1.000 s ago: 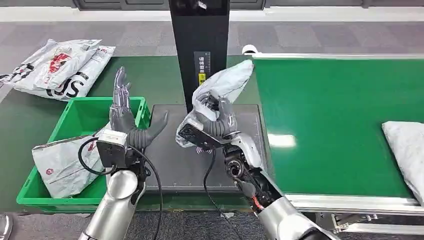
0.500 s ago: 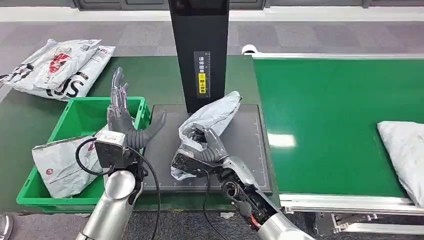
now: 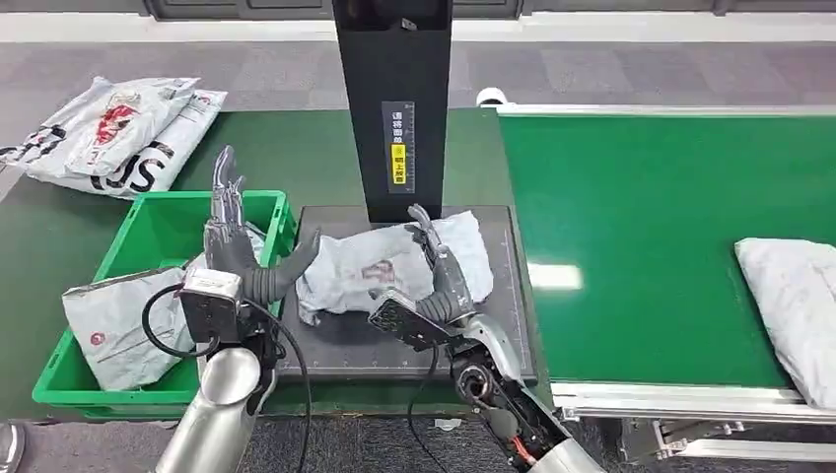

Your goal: Moved the parcel from conveyor to table for the left to box.

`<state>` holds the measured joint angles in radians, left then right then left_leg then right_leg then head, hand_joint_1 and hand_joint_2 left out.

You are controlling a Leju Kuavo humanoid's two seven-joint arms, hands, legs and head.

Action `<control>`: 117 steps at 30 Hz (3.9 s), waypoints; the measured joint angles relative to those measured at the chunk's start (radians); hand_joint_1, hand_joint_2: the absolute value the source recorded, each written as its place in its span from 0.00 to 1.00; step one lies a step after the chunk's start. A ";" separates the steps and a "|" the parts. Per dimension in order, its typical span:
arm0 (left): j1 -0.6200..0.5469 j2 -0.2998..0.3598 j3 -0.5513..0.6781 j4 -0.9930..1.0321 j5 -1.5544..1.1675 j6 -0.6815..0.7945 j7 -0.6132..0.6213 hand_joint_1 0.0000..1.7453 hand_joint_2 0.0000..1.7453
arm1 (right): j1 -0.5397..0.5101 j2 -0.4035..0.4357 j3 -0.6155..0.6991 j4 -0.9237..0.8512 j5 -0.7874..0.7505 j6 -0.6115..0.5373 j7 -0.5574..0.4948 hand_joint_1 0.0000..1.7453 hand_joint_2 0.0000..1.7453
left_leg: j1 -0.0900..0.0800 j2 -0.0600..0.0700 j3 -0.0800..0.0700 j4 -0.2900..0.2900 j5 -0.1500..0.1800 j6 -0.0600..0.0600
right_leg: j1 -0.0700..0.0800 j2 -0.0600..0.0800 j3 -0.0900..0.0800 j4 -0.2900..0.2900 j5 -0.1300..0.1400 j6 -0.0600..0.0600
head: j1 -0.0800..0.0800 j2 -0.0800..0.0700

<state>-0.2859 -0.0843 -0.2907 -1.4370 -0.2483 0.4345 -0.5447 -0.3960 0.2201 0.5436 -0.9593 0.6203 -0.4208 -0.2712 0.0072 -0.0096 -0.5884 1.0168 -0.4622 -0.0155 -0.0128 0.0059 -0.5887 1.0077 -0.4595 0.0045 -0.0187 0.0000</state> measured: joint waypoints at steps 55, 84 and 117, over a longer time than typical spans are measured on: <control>-0.455 -0.166 -0.156 1.019 -0.478 -0.222 0.334 0.00 1.00 | 0.180 -0.048 -0.285 -0.685 -0.136 -0.280 -0.256 0.00 1.00 | -0.001 0.002 0.001 0.000 0.000 0.000 | -0.001 0.001 0.001 0.000 0.002 0.000 | 0.000 0.000; -0.501 -0.113 -0.225 1.131 -0.658 -0.244 0.480 1.00 1.00 | 0.171 -0.048 -0.285 -0.685 -0.186 -0.280 -0.278 0.00 1.00 | -0.001 0.002 0.001 0.000 0.000 0.000 | -0.001 0.001 0.002 0.000 0.001 0.000 | 0.000 0.000; -0.431 -0.010 -0.039 0.525 -0.663 0.151 0.294 1.00 1.00 | 0.263 -0.042 -0.331 -0.708 -0.133 -0.280 -0.285 0.00 1.00 | 0.000 0.002 0.001 0.000 0.000 0.000 | 0.000 0.001 0.000 0.000 0.001 0.000 | 0.000 0.000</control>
<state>-0.7166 -0.0938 -0.3295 -0.9120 -0.9117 0.5852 -0.2502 -0.1326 0.1778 0.2125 -1.6671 0.4871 -0.7008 -0.5558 0.0069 -0.0079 -0.5877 1.0167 -0.4618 -0.0155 -0.0128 0.0070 -0.5882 1.0076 -0.4582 0.0047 -0.0187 0.0000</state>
